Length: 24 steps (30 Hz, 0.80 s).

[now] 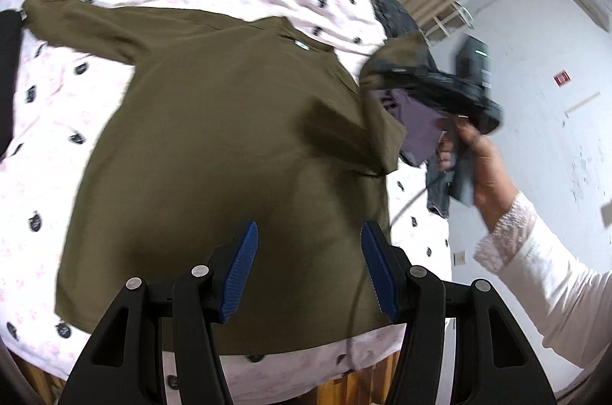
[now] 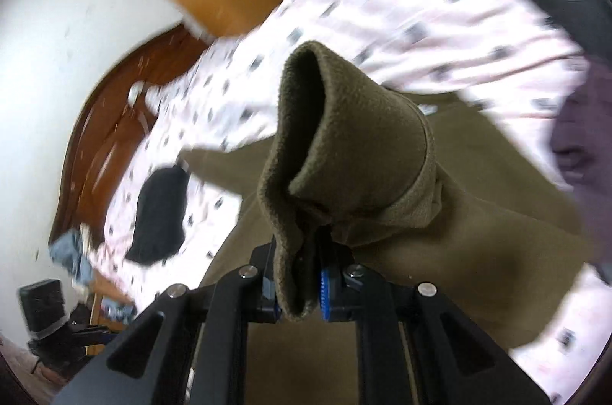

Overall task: Fold clothes
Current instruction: 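Lift the cuff and fold the sleeve across the hoodie body with the right gripper, then open the right gripper to release the sleeve on the hoodie body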

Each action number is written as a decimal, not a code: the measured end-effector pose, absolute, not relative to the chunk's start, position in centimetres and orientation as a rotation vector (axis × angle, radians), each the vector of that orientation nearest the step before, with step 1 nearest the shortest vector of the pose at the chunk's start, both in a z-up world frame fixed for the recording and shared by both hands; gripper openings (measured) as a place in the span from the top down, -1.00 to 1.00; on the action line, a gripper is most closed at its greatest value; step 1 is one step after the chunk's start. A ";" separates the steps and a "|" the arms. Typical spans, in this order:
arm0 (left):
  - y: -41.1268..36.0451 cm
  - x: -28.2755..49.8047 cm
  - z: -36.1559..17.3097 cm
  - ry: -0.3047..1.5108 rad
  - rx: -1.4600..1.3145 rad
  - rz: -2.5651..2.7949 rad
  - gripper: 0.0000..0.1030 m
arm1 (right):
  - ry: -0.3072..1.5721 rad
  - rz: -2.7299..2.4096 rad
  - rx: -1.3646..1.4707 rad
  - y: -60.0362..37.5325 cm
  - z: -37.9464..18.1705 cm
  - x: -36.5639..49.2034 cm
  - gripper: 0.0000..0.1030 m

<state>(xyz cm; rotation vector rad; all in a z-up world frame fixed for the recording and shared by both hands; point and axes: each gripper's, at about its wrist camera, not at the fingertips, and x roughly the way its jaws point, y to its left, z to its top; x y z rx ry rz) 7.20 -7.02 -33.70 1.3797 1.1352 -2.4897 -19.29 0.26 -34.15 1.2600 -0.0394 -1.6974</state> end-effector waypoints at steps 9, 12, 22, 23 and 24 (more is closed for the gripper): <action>-11.6 10.1 -35.4 1.185 1.331 -2.399 0.01 | 0.437 -1.460 1.463 -18.2 -49.8 -9.6 0.72; -12.6 10.6 -35.9 1.204 1.318 -2.380 0.01 | 0.493 -1.497 1.534 -19.1 -52.7 -9.3 0.54; -15.1 11.5 -36.5 1.255 1.256 -2.356 0.01 | 0.301 -1.467 1.379 -18.6 -46.3 -9.6 -1.00; -15.2 11.5 -36.4 1.256 1.246 -2.361 0.01 | 0.243 -1.484 1.376 -18.7 -45.6 -10.1 -1.00; -15.4 11.6 -36.3 1.256 1.238 -2.364 0.01 | 0.185 -1.500 1.373 -18.8 -44.9 -10.6 -1.00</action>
